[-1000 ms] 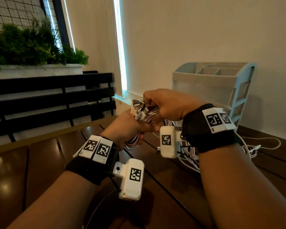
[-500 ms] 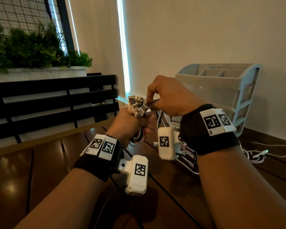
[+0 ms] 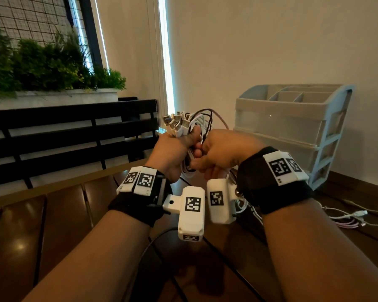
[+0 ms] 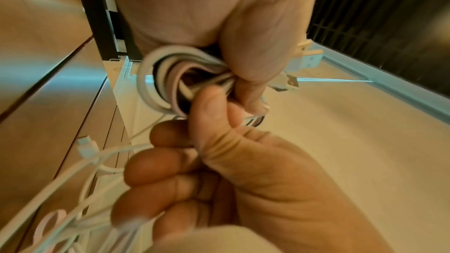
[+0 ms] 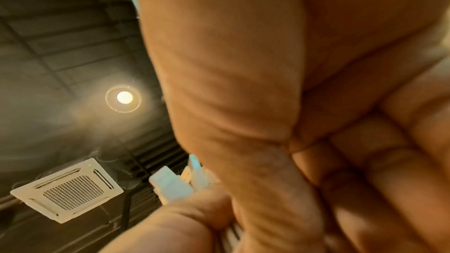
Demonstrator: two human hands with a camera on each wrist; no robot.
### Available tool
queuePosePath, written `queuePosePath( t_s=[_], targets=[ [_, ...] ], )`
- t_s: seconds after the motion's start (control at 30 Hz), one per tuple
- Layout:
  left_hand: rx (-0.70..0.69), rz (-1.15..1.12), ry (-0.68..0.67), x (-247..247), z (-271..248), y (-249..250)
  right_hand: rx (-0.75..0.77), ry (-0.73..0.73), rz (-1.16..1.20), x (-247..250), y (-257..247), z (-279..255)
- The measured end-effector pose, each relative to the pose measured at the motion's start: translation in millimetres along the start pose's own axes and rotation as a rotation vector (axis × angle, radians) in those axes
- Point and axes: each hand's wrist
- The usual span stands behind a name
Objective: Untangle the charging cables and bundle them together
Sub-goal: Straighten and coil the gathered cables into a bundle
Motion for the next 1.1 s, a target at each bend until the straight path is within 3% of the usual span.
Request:
queuePosePath(
  t_s=[0.33,0.57,1.1],
  targets=[
    [-0.11,-0.019,0.095,-3.8,-4.5,-4.7,0.095,-0.019,-0.05,-5.0,-0.1,1.6],
    [-0.077,-0.036,0.189,1.0,-1.2,-12.5,0.126,-0.091,-0.097,-12.0,0.3,6.1],
    [-0.116,-0.123,0.031,-2.6,-5.1,-8.3,0.115,-0.084,-0.109,-4.4,5.6,3.6]
  ],
)
Point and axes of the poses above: each hand's wrist, its own z-axis towards the middle knuckle, its own x-axis out of the back of the hand, y = z × x, and after that the axes turned 11 degrees about y, right-handed
